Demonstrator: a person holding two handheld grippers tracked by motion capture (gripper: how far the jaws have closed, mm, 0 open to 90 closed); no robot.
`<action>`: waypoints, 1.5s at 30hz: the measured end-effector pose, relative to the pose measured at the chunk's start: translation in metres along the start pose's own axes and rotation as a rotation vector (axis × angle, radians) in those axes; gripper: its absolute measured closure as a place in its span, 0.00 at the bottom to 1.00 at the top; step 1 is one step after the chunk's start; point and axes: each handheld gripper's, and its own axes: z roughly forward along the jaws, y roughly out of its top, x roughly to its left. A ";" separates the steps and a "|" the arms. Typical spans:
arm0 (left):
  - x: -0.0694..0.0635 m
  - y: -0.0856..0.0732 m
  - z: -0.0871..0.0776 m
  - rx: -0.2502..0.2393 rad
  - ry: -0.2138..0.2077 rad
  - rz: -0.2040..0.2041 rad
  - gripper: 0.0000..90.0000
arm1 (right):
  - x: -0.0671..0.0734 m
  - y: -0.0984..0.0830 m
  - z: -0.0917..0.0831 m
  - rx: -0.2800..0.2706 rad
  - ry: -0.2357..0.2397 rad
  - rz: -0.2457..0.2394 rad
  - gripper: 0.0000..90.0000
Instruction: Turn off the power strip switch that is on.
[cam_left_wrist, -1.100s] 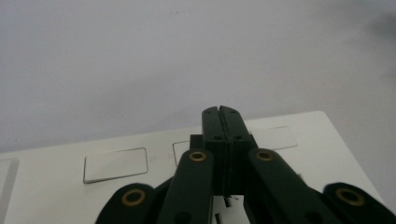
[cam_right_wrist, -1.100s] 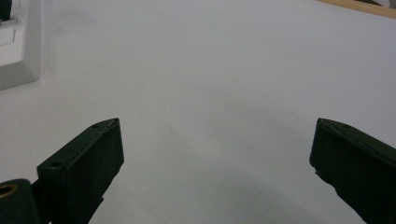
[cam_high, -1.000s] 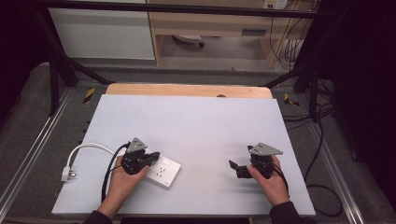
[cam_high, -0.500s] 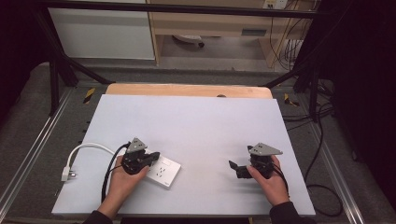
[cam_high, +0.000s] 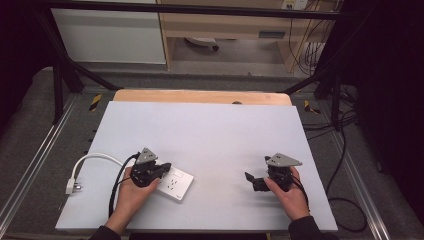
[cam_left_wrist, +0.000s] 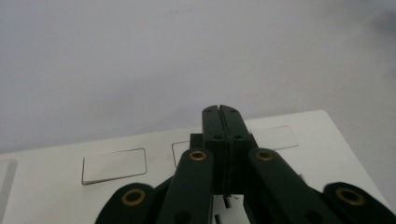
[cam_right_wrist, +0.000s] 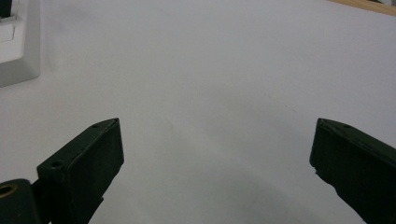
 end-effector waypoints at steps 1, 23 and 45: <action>0.000 0.000 0.000 0.000 0.000 0.000 1.00 | 0.000 0.000 0.000 0.000 0.001 -0.001 0.04; -0.001 0.000 0.000 0.001 0.005 0.002 1.00 | 0.000 0.000 0.000 0.003 0.000 0.000 0.04; -0.001 0.000 0.001 0.007 0.006 0.006 1.00 | 0.000 0.000 0.000 0.002 0.002 -0.002 0.04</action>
